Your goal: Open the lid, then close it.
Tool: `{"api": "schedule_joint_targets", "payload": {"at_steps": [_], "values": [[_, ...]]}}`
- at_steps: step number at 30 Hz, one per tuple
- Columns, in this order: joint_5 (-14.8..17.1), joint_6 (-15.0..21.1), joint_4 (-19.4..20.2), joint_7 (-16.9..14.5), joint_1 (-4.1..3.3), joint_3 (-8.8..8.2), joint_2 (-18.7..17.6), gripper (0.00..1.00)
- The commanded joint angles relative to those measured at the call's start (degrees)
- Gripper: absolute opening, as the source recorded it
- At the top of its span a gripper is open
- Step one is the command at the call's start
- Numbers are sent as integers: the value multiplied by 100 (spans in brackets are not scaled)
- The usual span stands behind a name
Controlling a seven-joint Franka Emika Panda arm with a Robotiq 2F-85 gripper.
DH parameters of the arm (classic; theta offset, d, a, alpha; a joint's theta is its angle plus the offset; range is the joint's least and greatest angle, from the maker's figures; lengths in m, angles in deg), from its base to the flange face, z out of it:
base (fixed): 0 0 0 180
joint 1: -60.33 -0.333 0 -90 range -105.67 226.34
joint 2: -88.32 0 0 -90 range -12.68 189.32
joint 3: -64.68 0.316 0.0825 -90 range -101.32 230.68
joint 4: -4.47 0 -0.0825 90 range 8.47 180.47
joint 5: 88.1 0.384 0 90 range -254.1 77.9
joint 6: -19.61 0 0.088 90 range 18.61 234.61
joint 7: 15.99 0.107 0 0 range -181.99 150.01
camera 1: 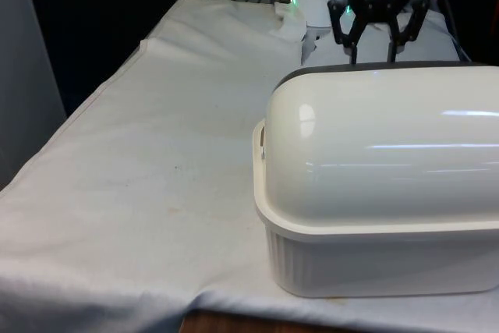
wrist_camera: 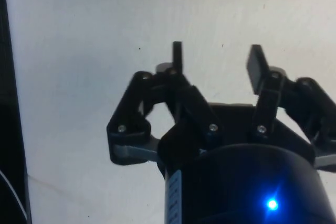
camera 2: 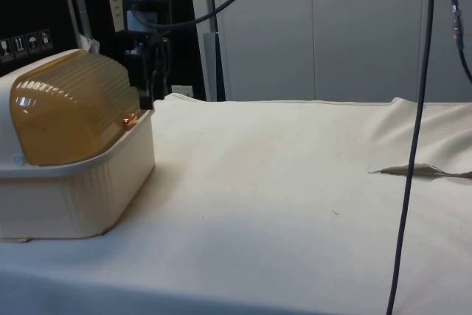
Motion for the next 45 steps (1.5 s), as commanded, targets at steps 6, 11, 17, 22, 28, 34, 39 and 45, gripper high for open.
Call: {"api": "schedule_joint_targets", "payload": {"at_steps": [6, 11, 17, 22, 28, 34, 39, 45], "values": [[23, 69, -11, -6, 0, 17, -29, 29], [29, 160, 0, 0, -6, 23, -69, 4], [0, 315, 23, 0, -6, 52, -138, 0], [-11, 728, 109, 17, -29, 86, -269, 0], [-11, 859, 120, -6, -23, 92, -367, 0], [-17, 1112, 143, -74, -23, 97, -441, 0], [-23, 1220, 149, -103, -23, 92, -464, 0], [-29, 1352, 149, -155, -6, 92, -493, 0]]}}
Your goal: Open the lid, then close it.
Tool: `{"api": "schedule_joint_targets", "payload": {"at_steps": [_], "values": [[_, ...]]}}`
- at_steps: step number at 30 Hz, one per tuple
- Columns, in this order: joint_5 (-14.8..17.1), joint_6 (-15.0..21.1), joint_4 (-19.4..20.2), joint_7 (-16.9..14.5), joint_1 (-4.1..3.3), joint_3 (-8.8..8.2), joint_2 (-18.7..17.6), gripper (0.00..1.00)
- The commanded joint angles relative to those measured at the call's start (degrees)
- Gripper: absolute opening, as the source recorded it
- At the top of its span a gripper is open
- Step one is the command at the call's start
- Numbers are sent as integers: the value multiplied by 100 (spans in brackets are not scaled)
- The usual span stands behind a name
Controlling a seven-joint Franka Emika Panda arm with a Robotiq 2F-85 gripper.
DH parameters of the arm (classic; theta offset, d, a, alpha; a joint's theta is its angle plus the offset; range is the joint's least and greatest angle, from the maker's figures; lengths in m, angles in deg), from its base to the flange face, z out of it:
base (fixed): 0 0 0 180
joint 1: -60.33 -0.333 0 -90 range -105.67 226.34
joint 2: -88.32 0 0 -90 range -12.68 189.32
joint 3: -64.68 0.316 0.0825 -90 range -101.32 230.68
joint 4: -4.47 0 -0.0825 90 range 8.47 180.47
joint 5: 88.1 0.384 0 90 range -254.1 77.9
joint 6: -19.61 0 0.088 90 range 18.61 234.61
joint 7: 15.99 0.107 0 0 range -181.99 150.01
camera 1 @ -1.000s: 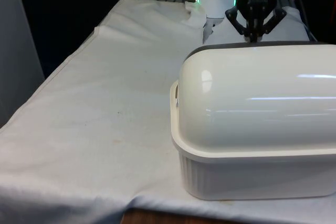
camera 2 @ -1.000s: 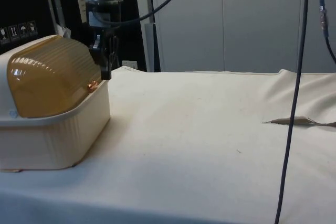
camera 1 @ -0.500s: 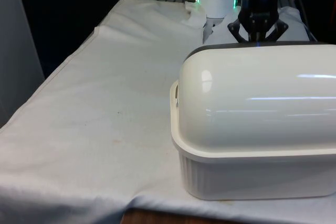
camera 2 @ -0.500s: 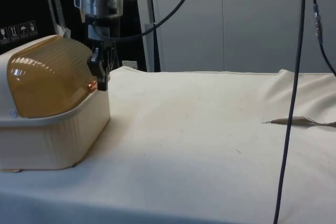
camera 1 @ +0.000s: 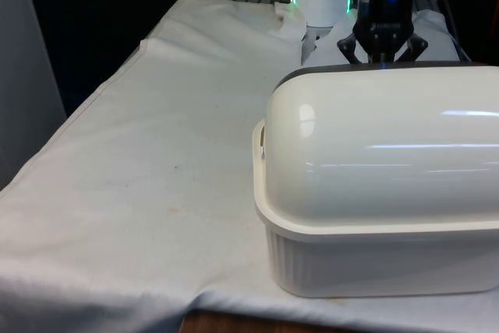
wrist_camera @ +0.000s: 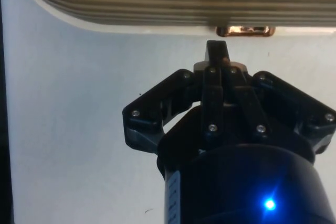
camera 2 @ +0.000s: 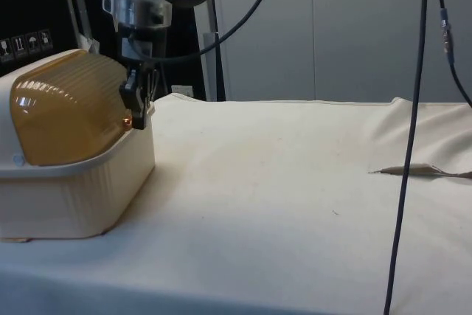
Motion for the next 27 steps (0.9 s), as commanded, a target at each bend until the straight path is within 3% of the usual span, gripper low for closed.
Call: {"api": "schedule_joint_targets", "payload": {"at_steps": [1, 10, 27], "values": [[-6, 103, 29, -23, 6, 0, -6, 0], [0, 63, 6, -92, 17, -23, -34, 0], [-29, 332, 34, -218, 29, -69, -69, 0]]}}
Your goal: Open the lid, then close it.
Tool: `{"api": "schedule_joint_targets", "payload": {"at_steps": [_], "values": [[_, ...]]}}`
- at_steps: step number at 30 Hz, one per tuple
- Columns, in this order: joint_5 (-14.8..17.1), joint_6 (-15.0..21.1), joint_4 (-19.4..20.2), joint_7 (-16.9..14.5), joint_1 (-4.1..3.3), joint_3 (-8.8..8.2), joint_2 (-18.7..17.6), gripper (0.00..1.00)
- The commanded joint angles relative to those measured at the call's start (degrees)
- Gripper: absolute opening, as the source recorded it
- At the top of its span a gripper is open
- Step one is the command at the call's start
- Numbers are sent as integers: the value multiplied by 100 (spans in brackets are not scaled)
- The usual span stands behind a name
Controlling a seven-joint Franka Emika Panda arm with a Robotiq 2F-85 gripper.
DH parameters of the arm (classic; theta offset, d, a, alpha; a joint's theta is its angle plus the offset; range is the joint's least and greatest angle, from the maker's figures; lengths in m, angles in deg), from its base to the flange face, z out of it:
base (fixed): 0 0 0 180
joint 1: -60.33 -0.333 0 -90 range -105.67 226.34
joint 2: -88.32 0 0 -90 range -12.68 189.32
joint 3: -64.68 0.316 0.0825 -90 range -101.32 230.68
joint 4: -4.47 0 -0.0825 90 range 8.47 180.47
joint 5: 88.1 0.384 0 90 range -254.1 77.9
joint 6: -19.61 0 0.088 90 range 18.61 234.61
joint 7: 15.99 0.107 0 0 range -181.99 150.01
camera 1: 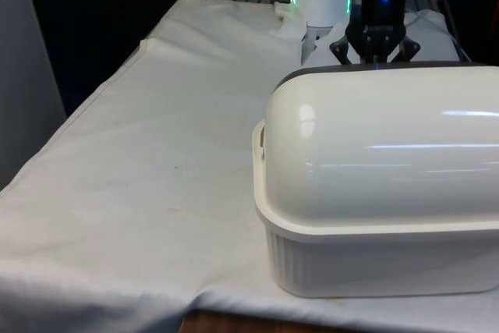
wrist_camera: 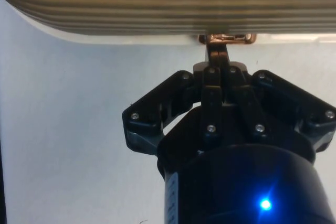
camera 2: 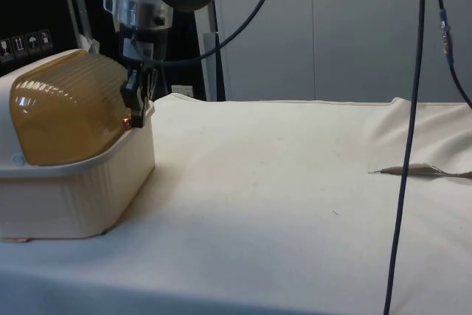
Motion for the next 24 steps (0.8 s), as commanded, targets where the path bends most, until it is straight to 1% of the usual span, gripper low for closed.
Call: {"api": "schedule_joint_targets", "payload": {"at_steps": [1, 2, 3, 10, 12, 14, 19, 20, 21, 24], "values": [[0, 11, 6, -6, 0, 0, -6, 0], [0, 23, 11, -6, 0, 0, -6, 0], [-17, 109, 23, -6, -6, -6, -17, 0], [-11, 52, 11, 6, -17, -6, -11, 0], [0, 34, 17, -6, -6, 0, -6, 0], [-17, 23, -40, 23, -29, -6, -46, 0], [-17, 57, -86, 34, -34, -6, -69, 0], [0, 29, -57, 6, -17, 6, -40, 0], [-29, 92, -74, 40, -40, -11, -57, 0], [-52, 126, -74, 46, -46, -29, -40, 0]]}}
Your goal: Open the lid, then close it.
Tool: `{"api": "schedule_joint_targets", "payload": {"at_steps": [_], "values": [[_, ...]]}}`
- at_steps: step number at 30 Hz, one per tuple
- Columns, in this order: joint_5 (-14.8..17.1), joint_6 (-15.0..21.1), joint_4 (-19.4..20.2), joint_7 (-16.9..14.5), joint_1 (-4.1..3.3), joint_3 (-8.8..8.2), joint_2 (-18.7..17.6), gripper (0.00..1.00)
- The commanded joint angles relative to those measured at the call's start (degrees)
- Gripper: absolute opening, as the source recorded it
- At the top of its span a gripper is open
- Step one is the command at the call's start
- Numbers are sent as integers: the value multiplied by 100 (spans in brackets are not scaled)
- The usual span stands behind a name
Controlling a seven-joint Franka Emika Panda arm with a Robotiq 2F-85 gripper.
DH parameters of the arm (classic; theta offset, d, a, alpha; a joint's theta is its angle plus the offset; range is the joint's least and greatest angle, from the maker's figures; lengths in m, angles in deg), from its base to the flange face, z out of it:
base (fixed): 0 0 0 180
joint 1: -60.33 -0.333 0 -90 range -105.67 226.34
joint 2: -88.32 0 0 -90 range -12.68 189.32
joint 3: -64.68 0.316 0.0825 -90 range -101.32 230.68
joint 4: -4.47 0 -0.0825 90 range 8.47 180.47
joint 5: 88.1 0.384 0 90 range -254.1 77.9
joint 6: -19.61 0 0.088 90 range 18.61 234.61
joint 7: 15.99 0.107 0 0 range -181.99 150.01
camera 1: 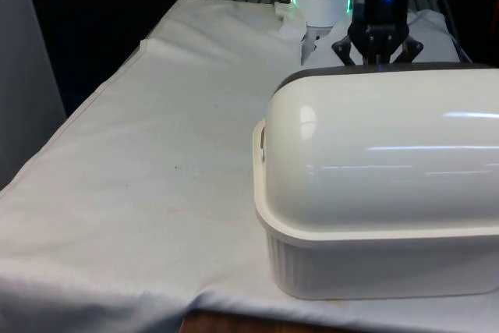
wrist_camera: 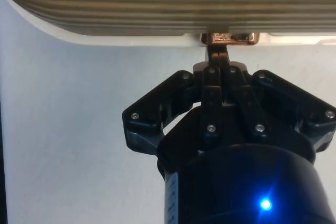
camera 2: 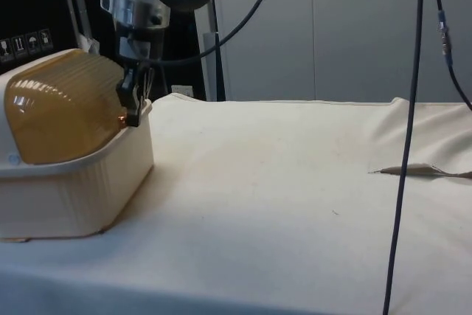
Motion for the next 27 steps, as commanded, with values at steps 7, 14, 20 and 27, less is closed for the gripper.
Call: {"api": "schedule_joint_targets", "payload": {"at_steps": [7, 14, 20, 27], "values": [[-138, 109, -6, 57, -40, -63, 80, 0], [-160, 52, -23, 17, 0, -11, 166, 0], [-355, 80, -40, 103, -40, -92, 258, 0], [-407, 97, -97, 92, -34, -92, 315, 0]]}}
